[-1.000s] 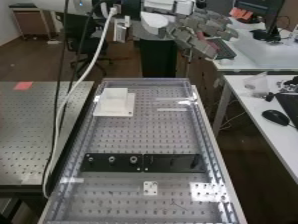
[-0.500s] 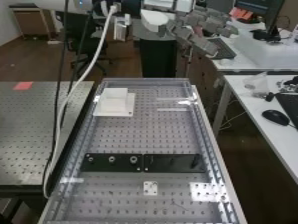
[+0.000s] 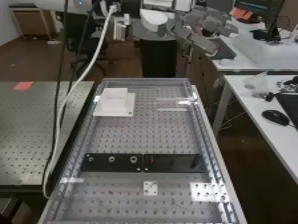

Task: Grab the chopstick and place it in the clear container

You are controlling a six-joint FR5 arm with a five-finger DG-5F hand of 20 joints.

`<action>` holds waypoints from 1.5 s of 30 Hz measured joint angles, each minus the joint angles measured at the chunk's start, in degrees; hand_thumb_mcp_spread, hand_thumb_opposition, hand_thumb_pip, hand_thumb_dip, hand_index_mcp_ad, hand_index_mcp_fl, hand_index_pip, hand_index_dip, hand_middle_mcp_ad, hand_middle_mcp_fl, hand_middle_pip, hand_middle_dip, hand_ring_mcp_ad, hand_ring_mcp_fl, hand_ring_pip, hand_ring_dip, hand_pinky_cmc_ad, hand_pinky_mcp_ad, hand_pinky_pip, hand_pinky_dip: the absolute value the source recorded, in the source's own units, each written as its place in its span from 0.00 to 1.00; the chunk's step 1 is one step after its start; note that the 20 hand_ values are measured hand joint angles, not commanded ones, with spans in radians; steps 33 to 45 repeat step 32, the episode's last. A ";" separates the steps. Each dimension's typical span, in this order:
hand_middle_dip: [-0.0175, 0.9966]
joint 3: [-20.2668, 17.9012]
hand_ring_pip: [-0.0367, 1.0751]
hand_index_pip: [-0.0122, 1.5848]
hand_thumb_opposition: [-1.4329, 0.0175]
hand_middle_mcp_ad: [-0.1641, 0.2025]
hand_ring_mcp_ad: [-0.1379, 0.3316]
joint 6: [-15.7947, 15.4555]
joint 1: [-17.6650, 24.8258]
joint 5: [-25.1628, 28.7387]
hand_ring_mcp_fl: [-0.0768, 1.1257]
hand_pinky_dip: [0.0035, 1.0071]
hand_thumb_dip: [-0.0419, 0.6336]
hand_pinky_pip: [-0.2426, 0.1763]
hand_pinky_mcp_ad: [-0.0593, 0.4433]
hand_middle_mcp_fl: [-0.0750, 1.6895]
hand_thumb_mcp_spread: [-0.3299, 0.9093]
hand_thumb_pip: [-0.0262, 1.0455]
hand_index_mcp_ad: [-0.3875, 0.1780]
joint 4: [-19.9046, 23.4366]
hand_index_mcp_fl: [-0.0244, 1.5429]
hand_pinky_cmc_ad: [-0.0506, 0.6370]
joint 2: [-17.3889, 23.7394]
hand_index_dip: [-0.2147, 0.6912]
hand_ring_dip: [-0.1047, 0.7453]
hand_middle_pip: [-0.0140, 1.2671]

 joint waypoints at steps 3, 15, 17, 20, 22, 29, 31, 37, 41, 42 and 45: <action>0.15 -0.04 0.10 0.06 0.50 0.69 0.70 -0.16 0.06 0.13 0.07 0.14 0.09 0.09 0.94 0.10 0.42 0.27 0.41 0.01 0.08 1.00 0.06 0.35 0.14 0.13; 0.15 -0.52 0.10 0.06 0.50 0.69 0.70 -0.01 0.20 0.40 0.07 0.14 0.09 0.09 0.94 0.10 0.41 0.27 0.41 0.49 0.08 1.00 0.58 0.35 0.14 0.13; 0.15 -0.73 0.10 0.06 0.50 0.68 0.70 0.05 0.19 0.35 0.07 0.14 0.09 0.09 0.94 0.09 0.41 0.27 0.41 0.70 0.08 1.00 0.69 0.35 0.14 0.13; 0.15 -0.95 0.10 0.06 0.50 0.69 0.70 0.12 0.17 0.30 0.07 0.14 0.09 0.09 0.94 0.10 0.41 0.27 0.42 0.95 0.08 1.00 0.80 0.35 0.14 0.13; 0.15 -1.03 0.10 0.06 0.50 0.69 0.70 0.13 0.15 0.25 0.07 0.14 0.09 0.09 0.94 0.09 0.41 0.27 0.42 1.04 0.08 1.00 0.83 0.35 0.14 0.13; 0.15 -1.11 0.10 0.06 0.50 0.69 0.70 -0.11 0.27 0.52 0.07 0.14 0.08 0.09 0.94 0.10 0.41 0.27 0.41 1.22 0.08 1.00 0.92 0.35 0.14 0.13; 0.15 -1.12 0.10 0.06 0.50 0.69 0.70 -0.27 0.32 0.61 0.07 0.14 0.08 0.09 0.94 0.10 0.41 0.27 0.41 1.25 0.08 1.00 0.93 0.35 0.14 0.13; 0.15 -1.15 0.10 0.06 0.50 0.69 0.70 -0.29 0.36 0.69 0.07 0.14 0.08 0.09 0.94 0.10 0.41 0.27 0.41 1.32 0.08 1.00 0.95 0.35 0.14 0.13; 0.15 -1.15 0.10 0.06 0.50 0.69 0.70 -0.29 0.36 0.69 0.07 0.14 0.08 0.09 0.94 0.10 0.41 0.27 0.41 1.32 0.08 1.00 0.95 0.35 0.14 0.13; 0.15 -1.15 0.10 0.06 0.50 0.69 0.70 -0.29 0.36 0.69 0.07 0.14 0.08 0.09 0.94 0.10 0.41 0.27 0.41 1.32 0.08 1.00 0.95 0.35 0.14 0.13; 0.15 -1.15 0.10 0.06 0.50 0.69 0.70 -0.29 0.36 0.69 0.07 0.14 0.08 0.09 0.94 0.10 0.41 0.27 0.41 1.32 0.08 1.00 0.95 0.35 0.14 0.13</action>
